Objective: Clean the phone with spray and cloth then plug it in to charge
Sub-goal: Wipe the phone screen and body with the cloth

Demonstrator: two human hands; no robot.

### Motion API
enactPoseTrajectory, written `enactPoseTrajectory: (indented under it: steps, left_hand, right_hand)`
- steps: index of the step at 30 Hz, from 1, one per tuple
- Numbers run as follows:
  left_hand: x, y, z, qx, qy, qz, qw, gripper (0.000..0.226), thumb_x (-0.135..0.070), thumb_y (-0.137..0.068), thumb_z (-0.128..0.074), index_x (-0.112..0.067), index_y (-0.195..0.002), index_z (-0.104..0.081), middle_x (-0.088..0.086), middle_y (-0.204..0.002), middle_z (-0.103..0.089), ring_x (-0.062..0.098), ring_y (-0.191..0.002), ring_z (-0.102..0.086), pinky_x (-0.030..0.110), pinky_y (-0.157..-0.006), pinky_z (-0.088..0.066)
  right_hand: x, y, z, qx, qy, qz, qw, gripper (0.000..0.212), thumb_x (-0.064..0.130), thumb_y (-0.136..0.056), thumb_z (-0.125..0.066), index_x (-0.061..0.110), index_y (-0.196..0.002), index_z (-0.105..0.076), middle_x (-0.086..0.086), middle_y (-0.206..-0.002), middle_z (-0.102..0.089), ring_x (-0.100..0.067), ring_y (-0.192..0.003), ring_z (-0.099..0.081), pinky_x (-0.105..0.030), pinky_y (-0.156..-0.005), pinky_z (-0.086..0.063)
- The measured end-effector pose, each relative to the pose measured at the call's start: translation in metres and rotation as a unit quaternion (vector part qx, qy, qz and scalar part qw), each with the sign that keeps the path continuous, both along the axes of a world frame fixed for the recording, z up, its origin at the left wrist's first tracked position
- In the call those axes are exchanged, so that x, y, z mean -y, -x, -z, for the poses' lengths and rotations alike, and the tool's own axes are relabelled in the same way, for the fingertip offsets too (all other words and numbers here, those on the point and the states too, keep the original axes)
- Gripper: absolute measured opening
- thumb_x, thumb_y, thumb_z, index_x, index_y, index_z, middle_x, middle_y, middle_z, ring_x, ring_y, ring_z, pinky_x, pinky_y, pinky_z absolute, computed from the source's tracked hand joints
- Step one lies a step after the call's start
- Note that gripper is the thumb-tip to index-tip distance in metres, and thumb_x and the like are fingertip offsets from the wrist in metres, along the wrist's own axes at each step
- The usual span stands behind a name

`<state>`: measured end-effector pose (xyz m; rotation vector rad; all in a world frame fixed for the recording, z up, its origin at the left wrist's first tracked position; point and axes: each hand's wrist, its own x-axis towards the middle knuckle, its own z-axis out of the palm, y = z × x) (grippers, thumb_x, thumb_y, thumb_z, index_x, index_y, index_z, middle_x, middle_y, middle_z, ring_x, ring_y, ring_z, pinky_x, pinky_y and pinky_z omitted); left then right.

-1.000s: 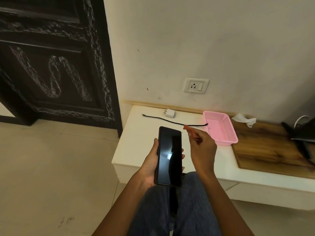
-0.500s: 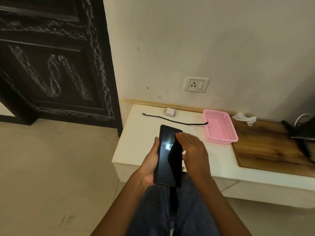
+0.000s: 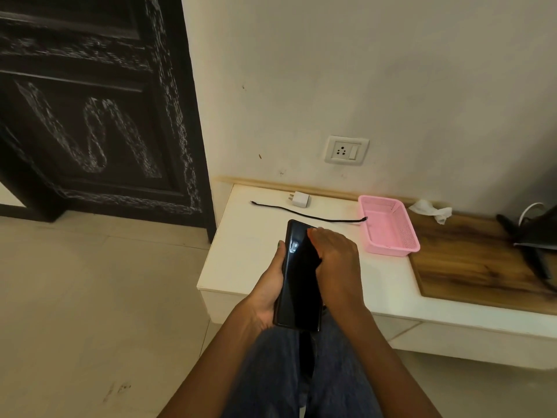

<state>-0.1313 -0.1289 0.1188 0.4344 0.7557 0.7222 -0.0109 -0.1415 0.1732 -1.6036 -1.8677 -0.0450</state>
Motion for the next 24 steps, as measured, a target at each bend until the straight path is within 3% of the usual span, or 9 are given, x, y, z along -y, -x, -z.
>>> enactPoseTrajectory:
  steps: [5,10,13,14,16,19,22,24]
  left_hand:
    - [-0.001,0.004,-0.003,0.028,0.016,-0.006,0.999,0.064,-0.073,-0.079,-0.044,-0.020,-0.094,-0.078,0.013,-0.102,-0.074,0.023,-0.093,-0.071,0.029,-0.065,-0.058]
    - [-0.001,0.004,0.002,0.015,0.005,-0.013,1.000,0.064,-0.072,-0.076,-0.043,-0.022,-0.095,-0.078,0.013,-0.099,-0.074,0.024,-0.087,-0.072,0.028,-0.063,-0.058]
    - [0.002,-0.004,-0.004,0.021,-0.002,0.007,1.000,0.060,-0.073,-0.076,-0.041,-0.028,-0.088,-0.078,0.009,-0.092,-0.076,0.020,-0.082,-0.073,0.026,-0.062,-0.057]
    - [0.003,-0.006,-0.007,0.017,-0.003,0.012,1.000,0.060,-0.073,-0.079,-0.040,-0.029,-0.090,-0.078,0.008,-0.093,-0.076,0.019,-0.086,-0.073,0.026,-0.064,-0.057]
    - [0.006,-0.009,-0.009,0.025,0.006,0.013,1.000,0.058,-0.071,-0.082,-0.043,-0.026,-0.097,-0.077,0.008,-0.103,-0.074,0.020,-0.097,-0.070,0.026,-0.071,-0.057]
    - [0.007,-0.004,-0.006,0.051,0.026,-0.021,0.998,0.059,-0.068,-0.078,-0.054,-0.020,-0.107,-0.073,0.009,-0.113,-0.071,0.022,-0.106,-0.066,0.029,-0.077,-0.056]
    - [0.005,0.001,0.000,0.045,0.036,-0.018,0.998,0.064,-0.070,-0.078,-0.048,-0.017,-0.102,-0.075,0.014,-0.109,-0.071,0.025,-0.099,-0.069,0.030,-0.071,-0.058]
    - [0.006,0.000,0.000,0.025,0.031,-0.007,0.999,0.065,-0.073,-0.078,-0.043,-0.021,-0.097,-0.077,0.015,-0.104,-0.073,0.025,-0.092,-0.071,0.029,-0.067,-0.058]
  right_hand:
    - [0.017,0.017,0.013,0.035,-0.054,-0.059,0.996,0.039,-0.010,-0.064,-0.060,-0.005,-0.102,-0.069,-0.019,-0.101,-0.071,-0.035,-0.096,-0.067,-0.049,-0.085,-0.053]
    - [0.020,0.001,0.014,0.043,-0.059,-0.038,0.997,0.044,-0.014,-0.059,-0.056,-0.004,-0.099,-0.070,-0.020,-0.097,-0.071,-0.036,-0.091,-0.069,-0.045,-0.083,-0.052]
    - [0.005,0.002,0.000,-0.009,-0.050,0.001,0.999,0.029,-0.010,-0.067,-0.048,-0.006,-0.085,-0.070,-0.020,-0.078,-0.070,-0.035,-0.069,-0.066,-0.048,-0.063,-0.058]
    - [0.002,0.006,-0.002,-0.026,-0.046,0.004,0.999,0.029,-0.004,-0.073,-0.043,-0.007,-0.086,-0.069,-0.019,-0.079,-0.070,-0.033,-0.070,-0.066,-0.045,-0.064,-0.057]
    - [0.005,0.016,0.002,-0.034,-0.039,-0.003,0.999,0.035,0.001,-0.077,-0.043,-0.005,-0.098,-0.069,-0.020,-0.094,-0.071,-0.033,-0.087,-0.068,-0.044,-0.081,-0.056]
    - [0.025,0.023,0.021,0.017,-0.026,-0.038,0.999,0.044,-0.010,-0.067,-0.054,-0.003,-0.109,-0.067,-0.018,-0.111,-0.068,-0.032,-0.105,-0.064,-0.049,-0.094,-0.047]
    - [0.029,0.006,0.023,0.040,-0.038,-0.070,0.996,0.050,-0.022,-0.060,-0.061,-0.002,-0.106,-0.069,-0.018,-0.107,-0.069,-0.033,-0.101,-0.066,-0.044,-0.090,-0.049]
    - [0.019,-0.002,0.014,0.027,-0.052,-0.053,0.997,0.036,-0.016,-0.066,-0.054,-0.005,-0.096,-0.071,-0.021,-0.093,-0.072,-0.035,-0.086,-0.069,-0.039,-0.082,-0.054]
